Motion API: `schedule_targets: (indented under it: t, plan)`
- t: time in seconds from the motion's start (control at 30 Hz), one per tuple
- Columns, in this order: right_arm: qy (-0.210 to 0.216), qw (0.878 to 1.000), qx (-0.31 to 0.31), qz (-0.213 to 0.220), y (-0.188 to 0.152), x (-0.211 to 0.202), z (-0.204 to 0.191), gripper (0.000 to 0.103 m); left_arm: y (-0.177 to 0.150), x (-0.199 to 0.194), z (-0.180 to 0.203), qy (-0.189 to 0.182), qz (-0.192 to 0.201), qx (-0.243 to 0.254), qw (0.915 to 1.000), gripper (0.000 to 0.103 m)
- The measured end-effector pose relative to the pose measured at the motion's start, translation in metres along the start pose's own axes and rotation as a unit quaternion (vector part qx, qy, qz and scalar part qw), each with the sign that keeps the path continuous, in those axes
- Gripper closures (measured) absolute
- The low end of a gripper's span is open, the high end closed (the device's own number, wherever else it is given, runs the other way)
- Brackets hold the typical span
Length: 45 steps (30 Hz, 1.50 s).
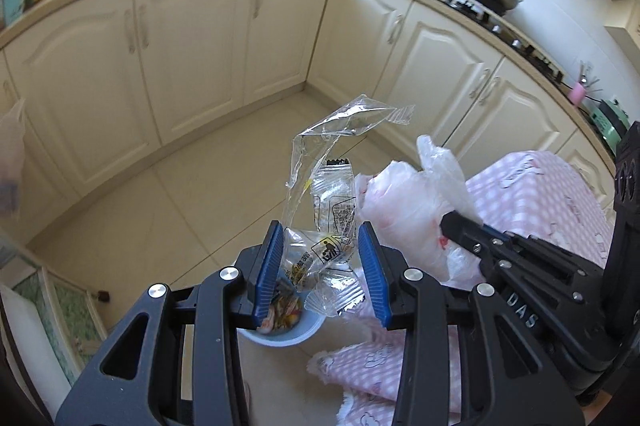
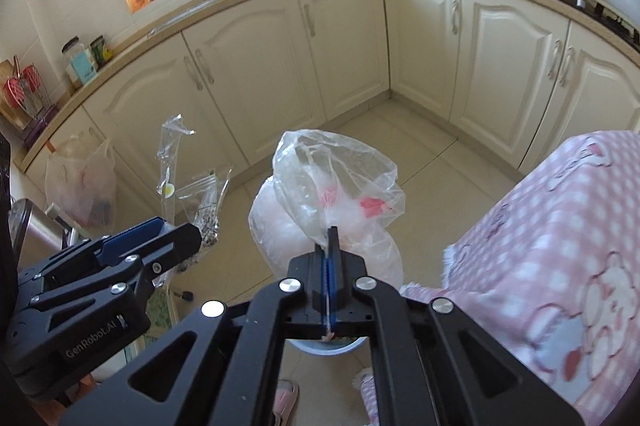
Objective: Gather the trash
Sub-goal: 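Carry both bags off the table over the blue bucket, then open both grippers to drop the bags into the bucket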
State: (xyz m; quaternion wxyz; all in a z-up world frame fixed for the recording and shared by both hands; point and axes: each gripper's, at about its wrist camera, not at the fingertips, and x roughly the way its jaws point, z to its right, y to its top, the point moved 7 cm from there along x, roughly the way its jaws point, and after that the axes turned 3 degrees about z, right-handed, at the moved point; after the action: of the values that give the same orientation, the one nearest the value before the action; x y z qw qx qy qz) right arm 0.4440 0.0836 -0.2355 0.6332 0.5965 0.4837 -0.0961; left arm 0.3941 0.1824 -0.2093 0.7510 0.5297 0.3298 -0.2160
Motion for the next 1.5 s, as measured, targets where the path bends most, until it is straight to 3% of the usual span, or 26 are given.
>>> schedule_targets:
  t: [0.33,0.57,0.63,0.73,1.0,1.5]
  plan:
    - [0.013,0.998,-0.003,-0.058,-0.017,0.064,-0.027,0.101,-0.020,0.025,-0.043,0.019,-0.027,-0.021,0.9992,0.066]
    - [0.009,0.997,-0.009,-0.070,-0.017,0.100,-0.040,0.097,-0.027,0.037,-0.060,0.029,-0.042,-0.029,0.9983,0.066]
    - [0.009,0.997,-0.011,-0.079,-0.019,0.109,-0.040,0.080,-0.028,0.039,-0.062,0.030,-0.045,-0.031,0.9981,0.066]
    - [0.005,0.997,-0.006,-0.080,-0.021,0.114,-0.037,0.074,-0.028,0.042,-0.065,0.031,-0.048,-0.032,0.9979,0.066]
    - [-0.004,0.998,0.004,-0.068,-0.019,0.100,-0.023,0.069,-0.030,0.047,-0.059,0.025,-0.055,-0.023,0.9979,0.066]
    - [-0.039,0.999,0.024,0.015,0.001,0.041,0.004,0.055,-0.023,0.044,-0.038,0.007,-0.046,-0.009,0.9989,0.062]
